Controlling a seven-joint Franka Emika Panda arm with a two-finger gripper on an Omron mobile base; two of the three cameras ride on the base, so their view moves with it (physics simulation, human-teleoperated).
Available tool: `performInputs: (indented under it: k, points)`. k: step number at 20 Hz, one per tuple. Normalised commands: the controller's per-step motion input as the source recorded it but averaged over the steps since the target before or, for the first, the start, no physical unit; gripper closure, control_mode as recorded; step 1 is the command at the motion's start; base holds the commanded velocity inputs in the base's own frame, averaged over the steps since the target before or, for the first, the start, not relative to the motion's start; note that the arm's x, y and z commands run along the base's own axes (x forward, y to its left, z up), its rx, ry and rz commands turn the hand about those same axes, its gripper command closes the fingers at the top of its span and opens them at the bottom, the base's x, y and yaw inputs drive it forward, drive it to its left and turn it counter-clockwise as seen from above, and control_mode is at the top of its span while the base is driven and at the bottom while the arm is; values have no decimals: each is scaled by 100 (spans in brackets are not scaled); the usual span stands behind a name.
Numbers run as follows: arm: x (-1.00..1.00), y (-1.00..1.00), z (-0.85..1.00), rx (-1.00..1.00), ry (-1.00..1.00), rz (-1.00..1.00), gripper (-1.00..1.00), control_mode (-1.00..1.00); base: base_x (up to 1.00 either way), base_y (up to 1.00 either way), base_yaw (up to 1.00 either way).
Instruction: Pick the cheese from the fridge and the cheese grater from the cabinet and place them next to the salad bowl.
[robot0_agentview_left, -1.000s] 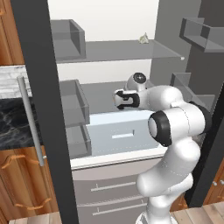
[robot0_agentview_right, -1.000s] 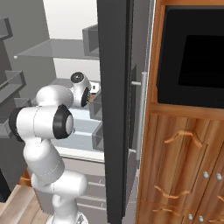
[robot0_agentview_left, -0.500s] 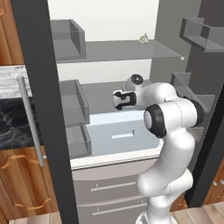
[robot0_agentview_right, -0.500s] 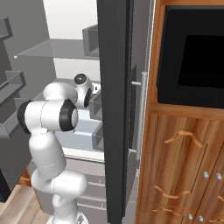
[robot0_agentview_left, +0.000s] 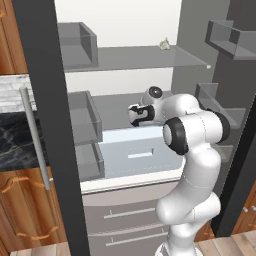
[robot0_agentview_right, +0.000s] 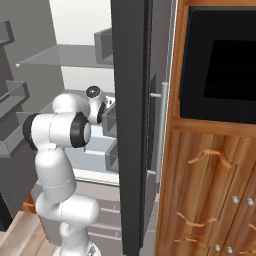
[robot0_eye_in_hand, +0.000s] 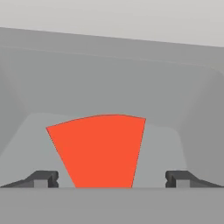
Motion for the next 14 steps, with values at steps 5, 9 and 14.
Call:
performInputs:
  k: [5,9,14]
  points:
    - [2,0,-3,0,0,0,100,-100,0,0,0]
    - [0,0,0,0,0,0,100,-100,0,0,0]
    - [-8,23,4,0,-5,-14,100,-100,0,0,0]
